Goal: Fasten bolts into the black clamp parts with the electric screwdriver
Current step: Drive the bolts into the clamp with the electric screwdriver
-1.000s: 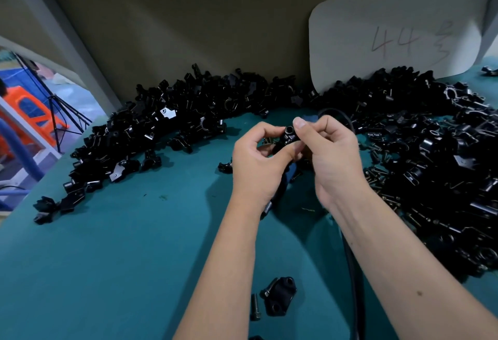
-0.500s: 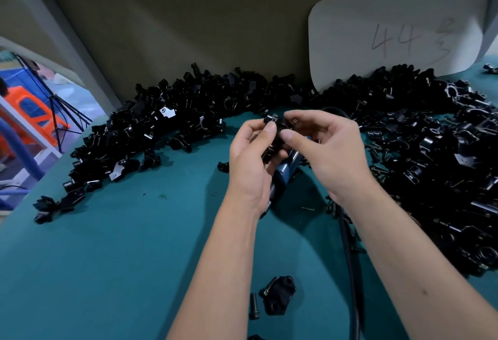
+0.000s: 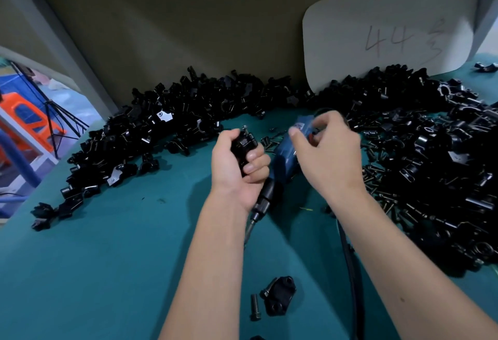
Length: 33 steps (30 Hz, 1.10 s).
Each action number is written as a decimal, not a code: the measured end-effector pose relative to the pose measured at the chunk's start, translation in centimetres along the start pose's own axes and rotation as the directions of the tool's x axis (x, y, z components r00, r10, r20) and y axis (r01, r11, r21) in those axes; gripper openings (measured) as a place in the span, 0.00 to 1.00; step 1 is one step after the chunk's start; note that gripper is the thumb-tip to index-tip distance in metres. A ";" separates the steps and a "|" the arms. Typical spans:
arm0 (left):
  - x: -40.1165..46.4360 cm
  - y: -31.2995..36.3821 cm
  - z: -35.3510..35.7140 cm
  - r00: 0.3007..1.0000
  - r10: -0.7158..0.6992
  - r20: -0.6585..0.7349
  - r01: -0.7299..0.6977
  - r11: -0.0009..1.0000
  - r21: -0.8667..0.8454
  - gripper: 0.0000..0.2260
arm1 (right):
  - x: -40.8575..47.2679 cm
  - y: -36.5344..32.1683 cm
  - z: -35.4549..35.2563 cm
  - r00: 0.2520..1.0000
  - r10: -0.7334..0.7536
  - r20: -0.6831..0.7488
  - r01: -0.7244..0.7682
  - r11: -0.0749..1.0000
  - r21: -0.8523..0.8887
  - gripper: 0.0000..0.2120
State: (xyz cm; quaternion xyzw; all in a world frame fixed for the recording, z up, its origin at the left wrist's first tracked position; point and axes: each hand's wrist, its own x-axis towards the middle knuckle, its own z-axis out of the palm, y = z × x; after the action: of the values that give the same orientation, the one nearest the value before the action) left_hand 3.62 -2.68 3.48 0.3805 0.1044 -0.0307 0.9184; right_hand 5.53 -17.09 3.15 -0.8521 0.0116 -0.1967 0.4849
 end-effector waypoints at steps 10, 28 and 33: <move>-0.2 1.5 -2.4 0.966 -0.244 0.083 0.254 0.955 -0.154 0.10 | 0.2 -0.6 2.4 0.928 0.274 0.252 -0.216 0.948 -0.235 0.36; -0.7 2.3 -3.1 0.864 -0.498 -0.073 0.400 0.591 0.700 0.18 | 3.3 -1.5 -4.0 0.897 0.213 0.388 -0.429 0.202 0.881 0.10; -1.0 1.8 -2.8 0.920 -0.375 -0.113 0.304 0.503 0.809 0.12 | 2.8 -2.9 -4.7 0.959 0.153 0.238 -0.273 0.281 0.920 0.19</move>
State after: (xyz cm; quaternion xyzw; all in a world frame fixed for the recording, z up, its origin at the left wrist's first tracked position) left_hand 2.40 0.58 3.02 0.7287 0.1153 -0.2694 0.6189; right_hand 6.00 -20.03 8.62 -0.4056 -0.0169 -0.0554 0.9122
